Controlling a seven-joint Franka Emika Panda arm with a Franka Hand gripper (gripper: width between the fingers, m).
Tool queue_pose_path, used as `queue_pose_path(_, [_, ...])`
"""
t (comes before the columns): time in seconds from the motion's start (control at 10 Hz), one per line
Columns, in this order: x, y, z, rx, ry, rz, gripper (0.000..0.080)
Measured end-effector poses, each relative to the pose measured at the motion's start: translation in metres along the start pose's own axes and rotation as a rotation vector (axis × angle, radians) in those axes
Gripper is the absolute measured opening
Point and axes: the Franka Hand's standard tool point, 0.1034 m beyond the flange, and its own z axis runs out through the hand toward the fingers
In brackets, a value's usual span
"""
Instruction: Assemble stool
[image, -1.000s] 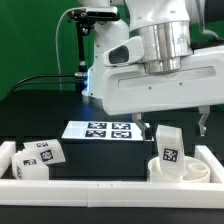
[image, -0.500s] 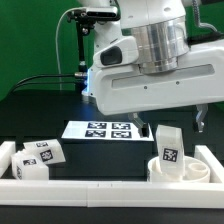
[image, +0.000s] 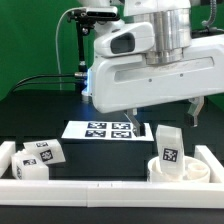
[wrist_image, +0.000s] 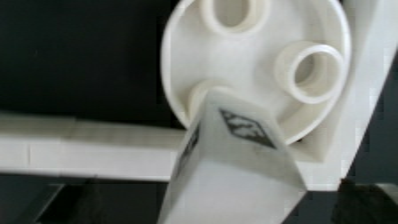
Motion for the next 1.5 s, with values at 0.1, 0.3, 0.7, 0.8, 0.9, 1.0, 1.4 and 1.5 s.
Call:
queue_pose_path(0.1, [0.002,-0.005,0.002,-0.017,0.009,-0.087,0.0649])
queue_pose_path(0.3, [0.0,-0.001,0.003,-0.018,0.003,-0.189,0.0649])
queue_pose_path(0.7, [0.003,-0.008,0.006,-0.053,-0.028,-0.579,0.0649])
queue_pose_path(0.8, [0.001,-0.009,0.009,-0.057,-0.041,-0.671,0.0649])
queue_pose_path(0.9, [-0.001,-0.007,0.013,-0.056,-0.051,-0.737,0.0649])
queue_pose_path(1.0, [-0.002,-0.008,0.017,-0.052,-0.057,-0.775,0.0649])
queue_pose_path(1.4, [0.005,-0.023,0.019,-0.057,-0.041,-0.733,0.0543])
queue_pose_path(1.5, [0.005,-0.022,0.019,-0.057,-0.041,-0.726,0.0406])
